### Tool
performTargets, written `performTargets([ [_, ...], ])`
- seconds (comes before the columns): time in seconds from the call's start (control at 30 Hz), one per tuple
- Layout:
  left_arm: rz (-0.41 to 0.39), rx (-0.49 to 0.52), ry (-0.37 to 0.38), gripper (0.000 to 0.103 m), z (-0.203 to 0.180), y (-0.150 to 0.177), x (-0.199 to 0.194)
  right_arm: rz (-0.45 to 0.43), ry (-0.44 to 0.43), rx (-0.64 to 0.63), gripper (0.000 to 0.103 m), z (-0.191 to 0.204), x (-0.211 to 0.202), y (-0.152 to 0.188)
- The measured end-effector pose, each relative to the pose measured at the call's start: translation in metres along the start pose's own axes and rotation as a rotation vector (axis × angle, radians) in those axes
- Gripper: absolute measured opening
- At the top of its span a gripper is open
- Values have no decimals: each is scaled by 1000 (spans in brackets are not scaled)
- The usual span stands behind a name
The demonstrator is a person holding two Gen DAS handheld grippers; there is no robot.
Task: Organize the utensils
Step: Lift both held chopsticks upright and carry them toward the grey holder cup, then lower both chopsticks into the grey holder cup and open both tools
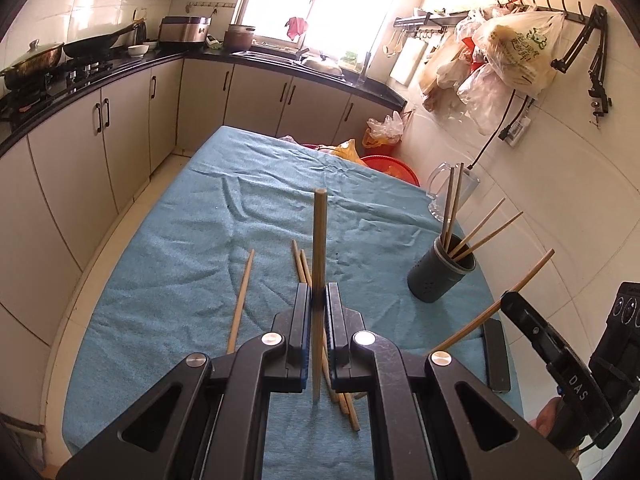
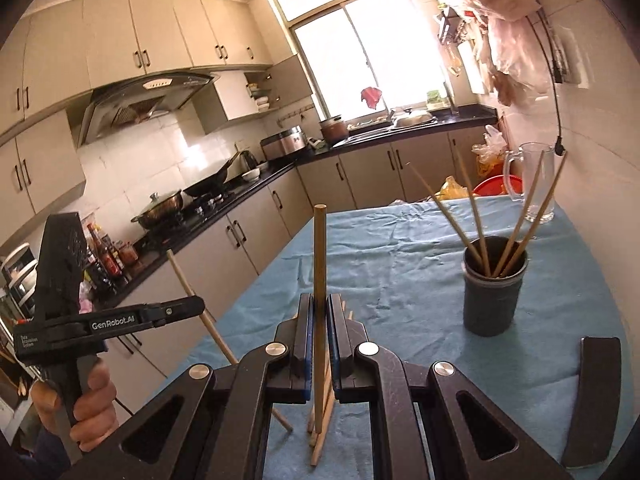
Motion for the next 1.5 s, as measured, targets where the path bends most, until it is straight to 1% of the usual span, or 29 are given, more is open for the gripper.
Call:
performTargets([
  [0.4,-11,26,12,6,-16,-4,-7,-37,36,45,7,-27,-20,-6],
  [0.6,-4,44,33,6,-28,-6,-7,-62,59,82,7,-45,-34,-9],
  [0.93,15,99,83,6,-68,-9,-2,-127,113,149,7,-79,-64,-20],
  [1.03,25,114,109,6,-83,-12,0,-143,129,167,7,-91,-73,-23],
  [1.2,26,146,129,6,-107,-21,5,-168,143,198,7,-106,-87,-28],
  [1.5,12,188,159,6,-148,-45,11,-213,180,202,7,-121,-108,-44],
])
Point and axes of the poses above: each gripper's, at about its wrist camera, not at the fingertips, and x roughly the way its jaws point, z to its left, y to its underside, the point moved 9 cm from there along x, roughly the way its jaws point, and after that the axes turned 5 degrees about -y, right-handed, at the moved point
